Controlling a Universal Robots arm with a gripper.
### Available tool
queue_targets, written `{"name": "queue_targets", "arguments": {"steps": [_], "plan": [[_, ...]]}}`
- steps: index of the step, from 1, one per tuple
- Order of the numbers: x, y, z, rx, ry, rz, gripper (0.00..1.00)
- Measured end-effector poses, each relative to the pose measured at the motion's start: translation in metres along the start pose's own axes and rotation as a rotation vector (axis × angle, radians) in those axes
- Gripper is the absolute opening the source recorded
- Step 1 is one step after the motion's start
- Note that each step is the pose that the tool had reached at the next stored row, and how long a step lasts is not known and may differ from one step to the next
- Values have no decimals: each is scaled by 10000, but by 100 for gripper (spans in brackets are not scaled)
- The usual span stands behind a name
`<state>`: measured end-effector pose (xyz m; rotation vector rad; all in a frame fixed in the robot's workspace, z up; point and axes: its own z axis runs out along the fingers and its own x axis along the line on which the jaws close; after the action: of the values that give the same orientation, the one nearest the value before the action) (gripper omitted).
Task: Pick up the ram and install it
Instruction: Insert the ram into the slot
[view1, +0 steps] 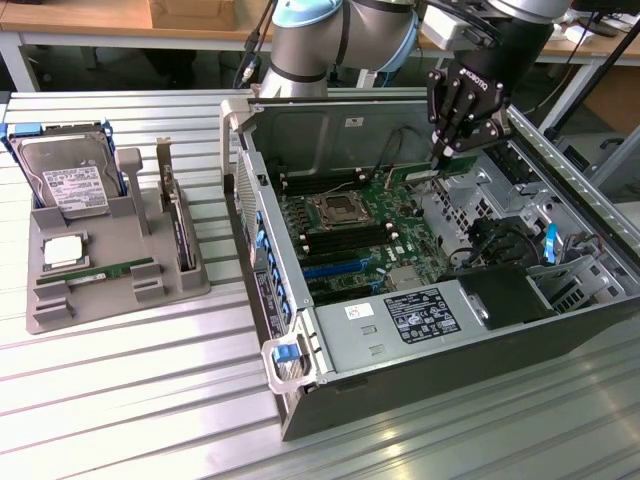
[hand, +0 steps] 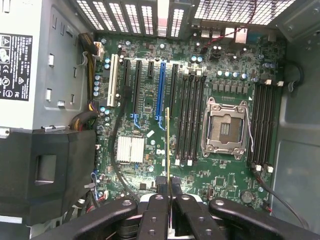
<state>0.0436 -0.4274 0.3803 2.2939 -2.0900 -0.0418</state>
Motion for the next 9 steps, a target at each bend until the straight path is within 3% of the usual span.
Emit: {"name": "queue_targets", "arguments": {"steps": [9], "plan": [[0,-1,16,0,0,0,12]]}}
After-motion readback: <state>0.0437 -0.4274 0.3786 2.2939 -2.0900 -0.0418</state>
